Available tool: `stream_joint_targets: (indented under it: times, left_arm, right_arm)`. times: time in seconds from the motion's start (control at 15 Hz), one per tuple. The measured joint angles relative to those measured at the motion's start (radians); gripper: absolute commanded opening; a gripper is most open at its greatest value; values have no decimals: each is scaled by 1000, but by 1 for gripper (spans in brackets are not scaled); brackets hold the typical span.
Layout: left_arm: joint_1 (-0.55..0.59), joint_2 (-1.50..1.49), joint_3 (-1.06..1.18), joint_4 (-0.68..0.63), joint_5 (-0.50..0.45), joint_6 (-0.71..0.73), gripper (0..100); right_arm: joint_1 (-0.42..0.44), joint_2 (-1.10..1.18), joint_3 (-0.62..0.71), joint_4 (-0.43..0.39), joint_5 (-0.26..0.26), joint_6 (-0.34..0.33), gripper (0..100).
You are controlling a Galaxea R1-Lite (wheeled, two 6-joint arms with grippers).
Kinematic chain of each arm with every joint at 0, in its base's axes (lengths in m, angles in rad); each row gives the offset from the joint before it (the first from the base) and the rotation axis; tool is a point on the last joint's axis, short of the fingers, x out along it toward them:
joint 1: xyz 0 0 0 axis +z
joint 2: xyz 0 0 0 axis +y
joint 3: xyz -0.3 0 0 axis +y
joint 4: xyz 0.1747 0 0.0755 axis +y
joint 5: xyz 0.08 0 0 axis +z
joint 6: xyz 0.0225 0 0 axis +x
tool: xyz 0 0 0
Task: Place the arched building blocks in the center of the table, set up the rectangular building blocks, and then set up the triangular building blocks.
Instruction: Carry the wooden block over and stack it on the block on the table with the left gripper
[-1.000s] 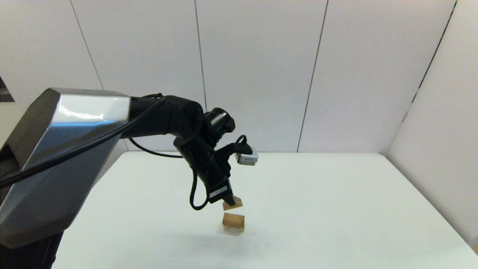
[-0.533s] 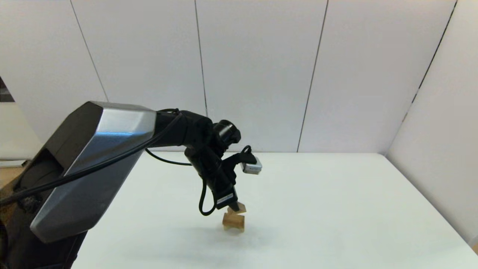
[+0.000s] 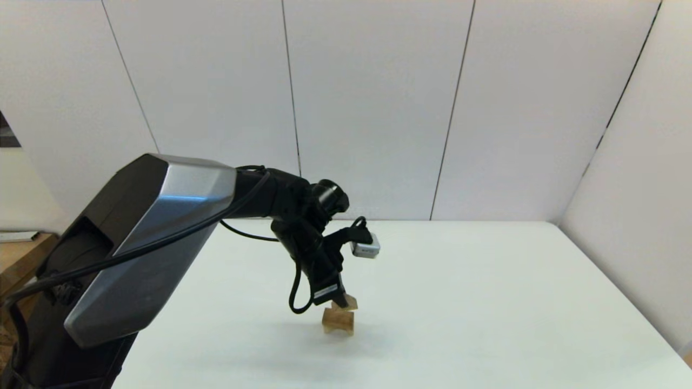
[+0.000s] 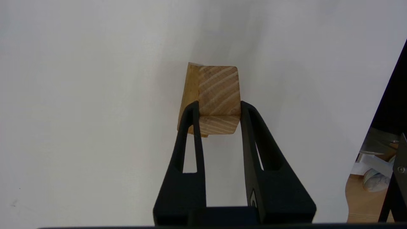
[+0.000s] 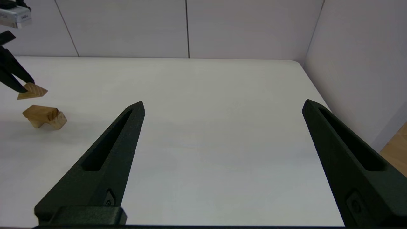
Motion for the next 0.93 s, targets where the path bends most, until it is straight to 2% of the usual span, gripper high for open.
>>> stream_joint_targets:
  times: [0.53,0.8,0.93]
  left_arm:
    - [16,-64,123,-12,10,92,0]
    - [34,-45,144,-129,3,111,0]
    - [39,-27,149,-144,1,107,0]
  right_arm:
    - [0,0,0,0,0,0,100]
    - [0,0,0,0,0,1,100]
    - [0,0,0,0,0,0,100]
